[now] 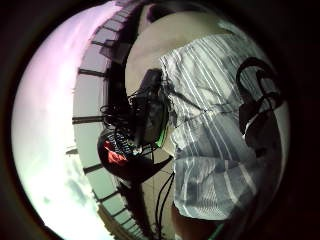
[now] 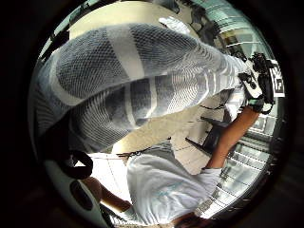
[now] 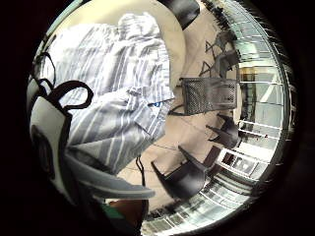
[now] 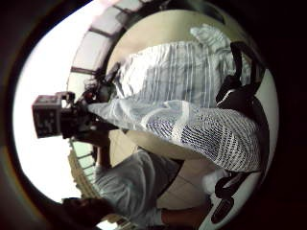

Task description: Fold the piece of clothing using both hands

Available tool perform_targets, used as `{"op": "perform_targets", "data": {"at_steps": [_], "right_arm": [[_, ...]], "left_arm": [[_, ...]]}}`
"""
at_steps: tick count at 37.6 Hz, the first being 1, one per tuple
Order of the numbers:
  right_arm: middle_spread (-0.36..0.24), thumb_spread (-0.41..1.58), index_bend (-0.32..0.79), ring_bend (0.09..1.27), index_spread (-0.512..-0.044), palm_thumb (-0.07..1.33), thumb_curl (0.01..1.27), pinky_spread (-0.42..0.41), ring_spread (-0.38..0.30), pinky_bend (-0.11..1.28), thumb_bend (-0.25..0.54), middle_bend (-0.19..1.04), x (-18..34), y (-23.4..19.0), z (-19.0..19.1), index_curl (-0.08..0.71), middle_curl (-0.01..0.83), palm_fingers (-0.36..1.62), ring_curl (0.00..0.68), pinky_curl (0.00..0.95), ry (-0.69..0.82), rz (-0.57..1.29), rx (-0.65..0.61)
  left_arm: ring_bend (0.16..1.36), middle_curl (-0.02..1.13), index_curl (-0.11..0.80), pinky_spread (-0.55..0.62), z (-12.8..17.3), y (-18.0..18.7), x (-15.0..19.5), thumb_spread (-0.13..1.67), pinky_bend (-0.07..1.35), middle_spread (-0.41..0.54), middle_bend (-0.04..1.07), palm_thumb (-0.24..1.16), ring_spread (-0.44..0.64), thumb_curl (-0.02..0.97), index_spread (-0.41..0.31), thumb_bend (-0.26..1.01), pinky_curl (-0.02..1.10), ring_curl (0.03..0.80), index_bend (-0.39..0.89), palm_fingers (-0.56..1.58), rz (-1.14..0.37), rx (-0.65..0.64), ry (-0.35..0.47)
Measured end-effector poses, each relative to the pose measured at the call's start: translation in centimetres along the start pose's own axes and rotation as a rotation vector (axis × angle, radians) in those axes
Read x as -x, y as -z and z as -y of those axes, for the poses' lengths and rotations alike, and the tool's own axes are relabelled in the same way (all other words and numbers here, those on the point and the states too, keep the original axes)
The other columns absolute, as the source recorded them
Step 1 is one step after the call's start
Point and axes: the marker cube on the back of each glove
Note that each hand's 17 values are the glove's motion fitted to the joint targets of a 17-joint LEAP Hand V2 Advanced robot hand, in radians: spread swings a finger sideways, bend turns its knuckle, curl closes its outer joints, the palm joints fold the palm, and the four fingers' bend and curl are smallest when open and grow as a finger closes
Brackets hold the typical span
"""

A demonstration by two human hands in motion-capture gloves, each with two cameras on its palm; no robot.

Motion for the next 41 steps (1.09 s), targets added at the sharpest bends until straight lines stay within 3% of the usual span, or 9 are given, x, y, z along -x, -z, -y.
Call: {"op": "perform_targets", "data": {"at_steps": [4,10,16,21,25,28,33,38,41], "right_arm": [[-0.213,1.29,0.17,0.91,-0.3,0.81,0.26,-0.285,-0.225,0.7,0.146,0.64,1.1,1.1,4.5,0.341,0.538,1.38,0.512,0.47,-0.073,-0.082,-0.096],[-0.205,1.27,0.2,0.93,-0.3,0.78,0.24,-0.274,-0.219,0.73,0.098,0.67,-0.4,-2.9,10.6,0.376,0.557,1.36,0.536,0.493,-0.224,-0.307,-0.151],[-0.202,1.26,0.23,0.93,-0.304,0.75,0.23,-0.273,-0.219,0.73,0.055,0.7,-0.4,-5.4,11.1,0.411,0.574,1.33,0.551,0.501,-0.246,-0.262,-0.091],[-0.199,1.28,0.22,0.9,-0.304,0.78,0.23,-0.278,-0.221,0.67,0.059,0.7,-0.2,-3.7,8.8,0.426,0.58,1.24,0.549,0.482,-0.162,-0.011,-0.194],[-0.223,1.23,0.09,0.77,-0.313,0.78,0.24,-0.166,-0.23,0.62,0.03,0.56,-2.0,-2.8,4.2,0.395,0.535,0.7,0.518,0.482,-0.288,0.144,-0.258],[-0.217,1.2,0.12,0.68,-0.316,0.79,0.25,-0.104,-0.208,0.61,0.019,0.5,-5.0,-4.0,0.2,0.398,0.512,0.61,0.499,0.477,-0.499,0.206,-0.273],[-0.185,1.19,0.13,0.53,-0.32,0.78,0.27,-0.011,-0.132,0.59,-0.008,0.43,-9.3,-8.3,-5.1,0.363,0.473,0.58,0.415,0.423,-0.812,0.194,-0.109],[-0.086,1.16,0.1,0.44,-0.293,0.59,0.25,0.124,0.019,0.63,-0.074,0.25,-12.3,-12.1,-6.1,0.356,0.419,0.23,0.39,0.431,-0.875,0.198,-0.03],[-0.031,1.15,0.08,0.44,-0.279,0.53,0.25,0.17,0.073,0.64,-0.059,0.21,-12.6,-14.1,-6.5,0.336,0.402,0.15,0.383,0.427,-0.883,0.252,0.055]], "left_arm": [[0.94,0.54,0.441,-0.33,6.0,-0.9,0.7,1.48,0.5,-0.37,0.55,0.71,-0.39,0.31,-0.332,0.18,0.39,0.481,0.21,1.34,0.071,-0.115,0.058],[0.97,0.56,0.468,-0.33,9.3,-2.2,-0.1,1.5,0.53,-0.366,0.57,0.71,-0.38,0.298,-0.335,0.18,0.43,0.512,0.22,1.3,0.088,-0.271,-0.047],[0.97,0.58,0.498,-0.32,9.5,-4.5,0.7,1.55,0.53,-0.367,0.61,0.69,-0.37,0.28,-0.335,0.18,0.45,0.535,0.25,1.25,0.067,-0.223,0.008],[0.98,0.6,0.509,-0.31,9.3,-3.8,1.0,1.57,0.53,-0.358,0.62,0.69,-0.37,0.269,-0.327,0.19,0.47,0.551,0.23,1.2,0.037,-0.275,0.049],[0.95,0.61,0.395,-0.2,8.6,-3.6,1.1,1.57,0.49,-0.304,0.59,0.7,-0.33,0.271,-0.173,0.19,0.48,0.549,-0.09,0.63,0.025,-0.329,0.062],[0.88,0.62,0.36,-0.07,8.1,-4.0,0.9,1.54,0.58,-0.232,0.51,0.69,-0.26,0.272,-0.069,0.18,0.53,0.564,-0.03,0.34,0.024,-0.372,0.058],[0.8,0.51,0.302,0.04,7.9,-6.6,0.0,1.47,0.59,-0.174,0.39,0.68,-0.17,0.28,-0.012,0.15,0.47,0.456,0.05,0.36,0.004,-0.299,0.024],[0.71,0.46,0.304,0.13,5.3,-11.0,-1.5,1.44,0.59,-0.115,0.31,0.64,-0.06,0.282,-0.023,0.12,0.45,0.4,0.14,0.36,-0.039,0.067,-0.005],[0.67,0.45,0.319,0.19,4.4,-12.8,-2.2,1.45,0.59,-0.063,0.25,0.54,0.03,0.26,-0.024,0.06,0.45,0.389,0.17,0.29,-0.111,0.171,-0.034]]}}
